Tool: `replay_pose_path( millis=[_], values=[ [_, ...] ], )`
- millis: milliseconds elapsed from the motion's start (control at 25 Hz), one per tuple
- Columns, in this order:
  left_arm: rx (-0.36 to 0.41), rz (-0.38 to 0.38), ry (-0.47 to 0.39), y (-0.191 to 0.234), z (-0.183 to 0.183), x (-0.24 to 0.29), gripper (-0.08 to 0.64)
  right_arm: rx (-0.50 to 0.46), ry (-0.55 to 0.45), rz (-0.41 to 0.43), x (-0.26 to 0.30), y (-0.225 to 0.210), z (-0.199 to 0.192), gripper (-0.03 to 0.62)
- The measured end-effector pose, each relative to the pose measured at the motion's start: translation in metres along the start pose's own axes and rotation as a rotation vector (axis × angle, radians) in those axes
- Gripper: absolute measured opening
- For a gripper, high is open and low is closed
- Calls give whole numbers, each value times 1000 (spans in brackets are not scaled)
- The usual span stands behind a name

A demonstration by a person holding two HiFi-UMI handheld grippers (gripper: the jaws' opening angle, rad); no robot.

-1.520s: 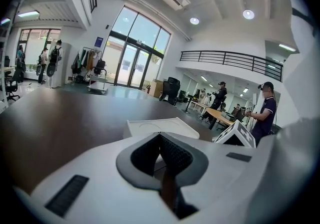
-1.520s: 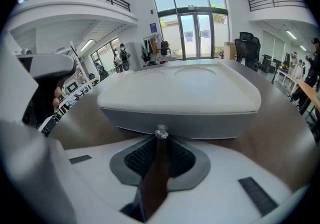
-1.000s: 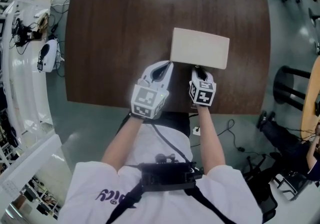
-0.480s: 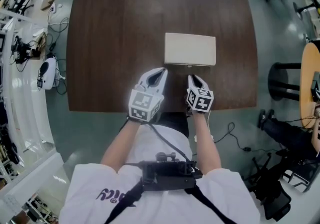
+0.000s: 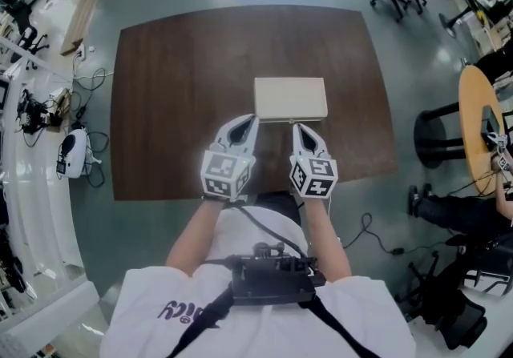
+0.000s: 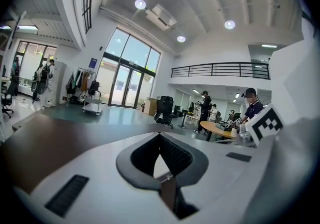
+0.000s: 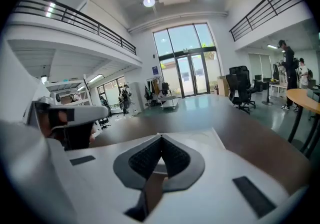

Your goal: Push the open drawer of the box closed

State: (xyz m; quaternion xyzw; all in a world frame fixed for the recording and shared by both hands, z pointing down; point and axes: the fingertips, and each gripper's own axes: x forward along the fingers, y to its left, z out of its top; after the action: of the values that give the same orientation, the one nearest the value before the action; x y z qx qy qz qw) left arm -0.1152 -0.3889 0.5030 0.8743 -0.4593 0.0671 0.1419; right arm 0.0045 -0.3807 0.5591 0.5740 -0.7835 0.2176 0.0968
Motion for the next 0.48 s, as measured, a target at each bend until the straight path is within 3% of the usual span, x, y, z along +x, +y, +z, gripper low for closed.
replay_pose_path(
  millis=[200,480],
  values=[
    [74,61,-91,0,56,-15,11,-52,-200,48,-30,37,77,5],
    [105,74,-174,0,90,-38,11,-121,-338,20,-57,64,134,5]
  ],
)
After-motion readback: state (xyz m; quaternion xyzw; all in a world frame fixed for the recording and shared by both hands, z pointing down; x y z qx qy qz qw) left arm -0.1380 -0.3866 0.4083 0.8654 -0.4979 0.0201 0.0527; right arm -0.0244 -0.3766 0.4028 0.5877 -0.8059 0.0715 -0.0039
